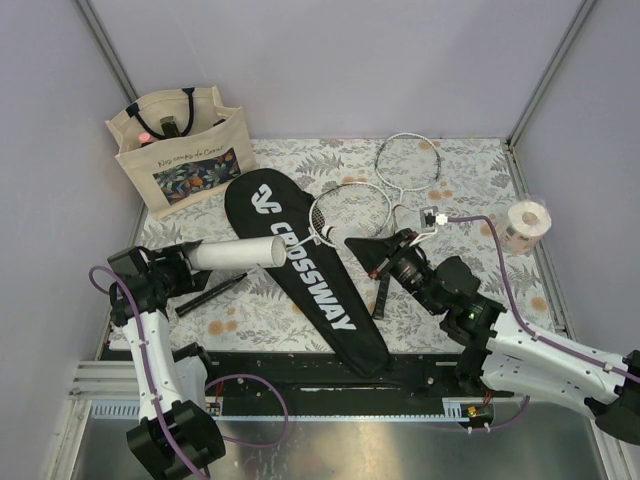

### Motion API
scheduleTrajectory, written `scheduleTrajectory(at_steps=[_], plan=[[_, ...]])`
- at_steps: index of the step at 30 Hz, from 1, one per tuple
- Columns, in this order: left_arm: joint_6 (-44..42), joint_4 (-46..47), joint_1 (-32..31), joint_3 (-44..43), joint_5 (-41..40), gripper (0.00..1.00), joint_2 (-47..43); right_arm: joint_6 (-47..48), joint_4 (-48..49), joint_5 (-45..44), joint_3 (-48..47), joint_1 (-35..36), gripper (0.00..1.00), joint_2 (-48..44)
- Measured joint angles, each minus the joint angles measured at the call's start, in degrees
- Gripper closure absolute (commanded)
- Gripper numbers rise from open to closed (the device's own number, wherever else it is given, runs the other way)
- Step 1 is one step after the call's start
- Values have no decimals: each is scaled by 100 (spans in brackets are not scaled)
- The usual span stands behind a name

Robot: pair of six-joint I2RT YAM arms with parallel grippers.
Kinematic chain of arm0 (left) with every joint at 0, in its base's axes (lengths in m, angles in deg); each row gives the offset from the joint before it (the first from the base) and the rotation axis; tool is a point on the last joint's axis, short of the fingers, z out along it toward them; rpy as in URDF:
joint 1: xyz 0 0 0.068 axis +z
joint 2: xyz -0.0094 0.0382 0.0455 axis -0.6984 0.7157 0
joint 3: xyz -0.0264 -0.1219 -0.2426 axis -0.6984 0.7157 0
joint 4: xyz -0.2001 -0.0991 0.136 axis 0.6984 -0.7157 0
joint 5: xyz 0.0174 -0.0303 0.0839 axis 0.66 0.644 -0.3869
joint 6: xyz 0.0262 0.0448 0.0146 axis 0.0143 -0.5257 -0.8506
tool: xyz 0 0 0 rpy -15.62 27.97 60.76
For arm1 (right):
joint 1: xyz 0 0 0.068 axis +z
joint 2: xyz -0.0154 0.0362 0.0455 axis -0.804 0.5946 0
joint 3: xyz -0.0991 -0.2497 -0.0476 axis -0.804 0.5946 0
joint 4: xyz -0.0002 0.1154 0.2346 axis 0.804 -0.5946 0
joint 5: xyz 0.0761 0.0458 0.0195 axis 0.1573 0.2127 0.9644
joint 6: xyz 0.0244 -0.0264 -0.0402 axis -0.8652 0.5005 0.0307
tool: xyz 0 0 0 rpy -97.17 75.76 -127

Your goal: Pack up the badminton gear

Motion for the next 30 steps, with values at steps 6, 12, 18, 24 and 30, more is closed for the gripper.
scheduleTrajectory(at_steps=[6, 12, 18, 24, 30], plan=[[0, 11, 0, 0, 0, 49, -26, -358, 195, 470, -13, 2, 100, 564], [0, 7, 0, 0, -4, 49, -87, -599, 356, 728, -286, 50, 100, 1174], [2, 7, 0, 0, -4, 49, -94, -802, 660, 898, -610, 286, 100, 1650], [2, 9, 0, 0, 0, 49, -127, -887, 861, 918, -723, 496, 100, 1996], [2, -20, 0, 0, 24, 49, -251, -901, 1003, 914, -837, 505, 100, 2476]])
